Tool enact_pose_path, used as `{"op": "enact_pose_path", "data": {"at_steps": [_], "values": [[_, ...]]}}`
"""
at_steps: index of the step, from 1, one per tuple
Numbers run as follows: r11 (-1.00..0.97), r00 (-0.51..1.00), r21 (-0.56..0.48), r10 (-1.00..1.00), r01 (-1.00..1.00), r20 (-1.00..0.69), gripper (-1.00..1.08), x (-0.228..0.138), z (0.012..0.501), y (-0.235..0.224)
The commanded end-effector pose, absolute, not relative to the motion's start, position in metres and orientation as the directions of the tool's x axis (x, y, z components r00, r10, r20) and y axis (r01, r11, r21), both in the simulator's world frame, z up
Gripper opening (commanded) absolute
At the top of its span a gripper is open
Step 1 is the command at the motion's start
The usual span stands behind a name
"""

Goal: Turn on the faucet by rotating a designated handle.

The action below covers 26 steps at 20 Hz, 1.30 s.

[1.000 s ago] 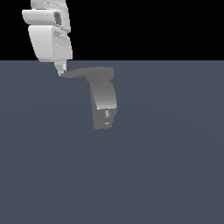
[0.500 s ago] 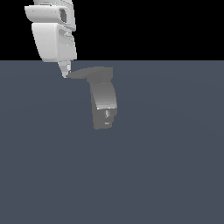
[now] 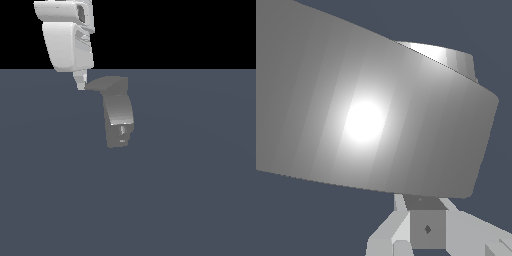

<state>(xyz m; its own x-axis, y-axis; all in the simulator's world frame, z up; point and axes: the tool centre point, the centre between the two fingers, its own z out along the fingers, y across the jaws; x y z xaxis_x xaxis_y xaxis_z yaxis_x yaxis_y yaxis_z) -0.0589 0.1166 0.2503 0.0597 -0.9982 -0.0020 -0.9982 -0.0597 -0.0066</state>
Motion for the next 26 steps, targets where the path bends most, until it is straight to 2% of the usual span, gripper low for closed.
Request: {"op": "enact_pose_path", "data": {"at_steps": [1,7,26], "values": [[-0.053,0.053,-0.001,-0.999,-0.999,0.0,-1.0,-0.066,0.249,0.107],[-0.061,0.061,-0.005,-0.998,-0.998,-0.001,-1.0,-0.072,0.25,0.104],[-0.054,0.054,0.0,-0.999,-0.999,0.0,-1.0,-0.073,0.249,-0.01]]}}
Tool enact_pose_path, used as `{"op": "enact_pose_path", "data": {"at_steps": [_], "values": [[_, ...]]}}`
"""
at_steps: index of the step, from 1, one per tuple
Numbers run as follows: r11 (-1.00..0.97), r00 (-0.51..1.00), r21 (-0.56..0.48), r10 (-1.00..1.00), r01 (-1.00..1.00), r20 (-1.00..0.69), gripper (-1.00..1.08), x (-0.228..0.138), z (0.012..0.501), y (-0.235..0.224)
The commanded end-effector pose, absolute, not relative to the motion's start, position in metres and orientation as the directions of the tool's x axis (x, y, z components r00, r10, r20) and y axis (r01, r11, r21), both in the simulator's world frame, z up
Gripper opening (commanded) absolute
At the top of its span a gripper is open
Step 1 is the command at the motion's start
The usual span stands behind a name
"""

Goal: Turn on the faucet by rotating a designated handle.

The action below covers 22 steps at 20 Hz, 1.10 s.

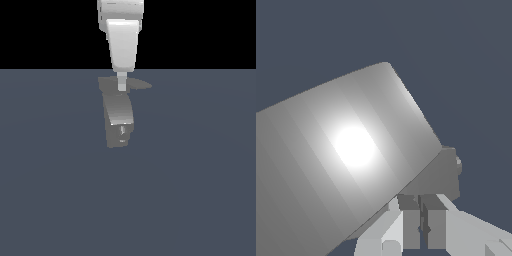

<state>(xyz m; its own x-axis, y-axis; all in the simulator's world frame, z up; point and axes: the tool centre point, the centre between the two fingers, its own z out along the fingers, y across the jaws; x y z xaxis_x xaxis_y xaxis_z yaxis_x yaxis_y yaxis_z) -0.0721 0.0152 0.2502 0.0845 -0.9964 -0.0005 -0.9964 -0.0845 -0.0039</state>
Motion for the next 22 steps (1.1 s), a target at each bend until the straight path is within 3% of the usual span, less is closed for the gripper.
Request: {"op": "enact_pose_path", "data": {"at_steps": [1,2,22], "values": [[-0.054,0.054,0.0,-0.999,-0.999,0.0,-1.0,-0.073,0.249,-0.01],[-0.082,0.082,-0.004,-0.997,-0.997,0.0,-1.0,-0.072,0.25,0.01],[-0.062,0.062,-0.001,-0.998,-0.998,0.0,-1.0,-0.015,0.249,-0.058]]}}
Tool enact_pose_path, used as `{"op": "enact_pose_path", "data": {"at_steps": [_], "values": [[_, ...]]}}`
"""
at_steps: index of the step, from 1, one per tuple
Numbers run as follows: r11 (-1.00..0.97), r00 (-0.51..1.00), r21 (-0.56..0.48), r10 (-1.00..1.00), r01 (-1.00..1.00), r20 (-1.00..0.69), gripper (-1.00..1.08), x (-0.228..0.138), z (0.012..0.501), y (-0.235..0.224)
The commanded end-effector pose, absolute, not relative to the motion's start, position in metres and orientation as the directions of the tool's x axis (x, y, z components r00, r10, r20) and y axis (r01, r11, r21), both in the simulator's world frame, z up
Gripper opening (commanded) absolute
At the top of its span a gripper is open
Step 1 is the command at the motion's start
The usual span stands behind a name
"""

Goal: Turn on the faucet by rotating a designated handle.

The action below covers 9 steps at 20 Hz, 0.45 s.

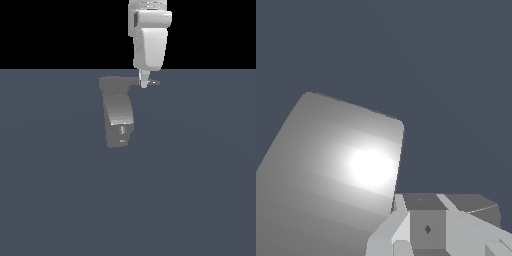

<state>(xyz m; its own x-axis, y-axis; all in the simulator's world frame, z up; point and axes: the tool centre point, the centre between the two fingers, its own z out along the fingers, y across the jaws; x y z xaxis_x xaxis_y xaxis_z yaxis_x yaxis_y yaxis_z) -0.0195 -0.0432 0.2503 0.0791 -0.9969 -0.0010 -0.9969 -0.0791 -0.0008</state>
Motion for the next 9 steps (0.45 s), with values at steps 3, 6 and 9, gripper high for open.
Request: {"op": "enact_pose_path", "data": {"at_steps": [3,6,9], "values": [[-0.059,0.059,-0.001,-0.998,-0.998,0.0,-1.0,-0.007,0.249,-0.067],[-0.056,0.056,0.0,-0.998,-0.998,0.0,-1.0,0.001,0.249,-0.077],[-0.054,0.054,0.0,-0.999,-0.999,0.0,-1.0,0.006,0.249,-0.083]]}}
